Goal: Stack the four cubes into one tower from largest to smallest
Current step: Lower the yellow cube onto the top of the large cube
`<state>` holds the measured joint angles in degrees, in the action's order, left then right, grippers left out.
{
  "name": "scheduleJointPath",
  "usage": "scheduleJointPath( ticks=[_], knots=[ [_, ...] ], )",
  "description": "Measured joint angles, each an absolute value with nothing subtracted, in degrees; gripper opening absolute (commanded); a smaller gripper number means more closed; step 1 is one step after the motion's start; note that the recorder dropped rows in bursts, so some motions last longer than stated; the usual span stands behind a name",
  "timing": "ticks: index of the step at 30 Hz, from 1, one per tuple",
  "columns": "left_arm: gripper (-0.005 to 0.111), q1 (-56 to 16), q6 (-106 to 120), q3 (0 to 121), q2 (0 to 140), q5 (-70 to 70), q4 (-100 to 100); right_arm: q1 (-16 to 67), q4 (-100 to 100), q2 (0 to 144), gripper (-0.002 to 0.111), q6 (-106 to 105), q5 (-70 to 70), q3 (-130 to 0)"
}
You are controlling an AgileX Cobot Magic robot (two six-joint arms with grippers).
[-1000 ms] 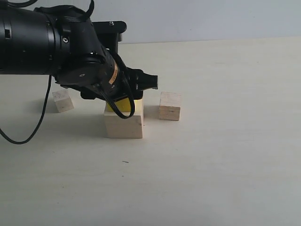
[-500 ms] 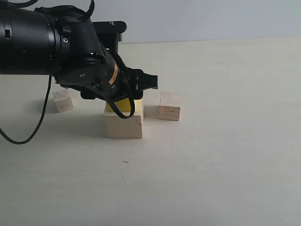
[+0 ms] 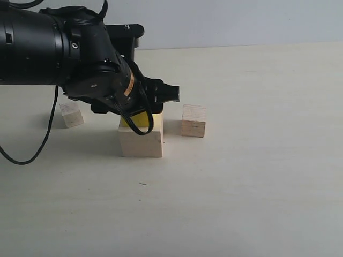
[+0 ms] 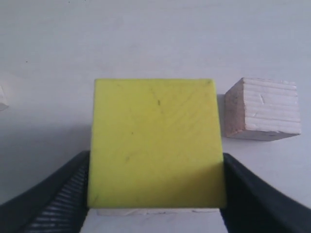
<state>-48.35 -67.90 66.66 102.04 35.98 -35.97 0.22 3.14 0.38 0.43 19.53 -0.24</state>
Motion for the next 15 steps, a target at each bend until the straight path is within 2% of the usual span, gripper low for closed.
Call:
scheduleJointPath(
  ticks=[3,15],
  knots=[
    [0.085,-48.35,-67.9,66.66,102.4,37.33,-35.51,0.22,3.14,0.38,0.0,0.43,19.53,-0.24],
    [0.085,-48.35,-67.9,66.66,101.19,37.45,-35.38,0.22,3.14,0.38,0.0,0.43,19.53,-0.24]
  ],
)
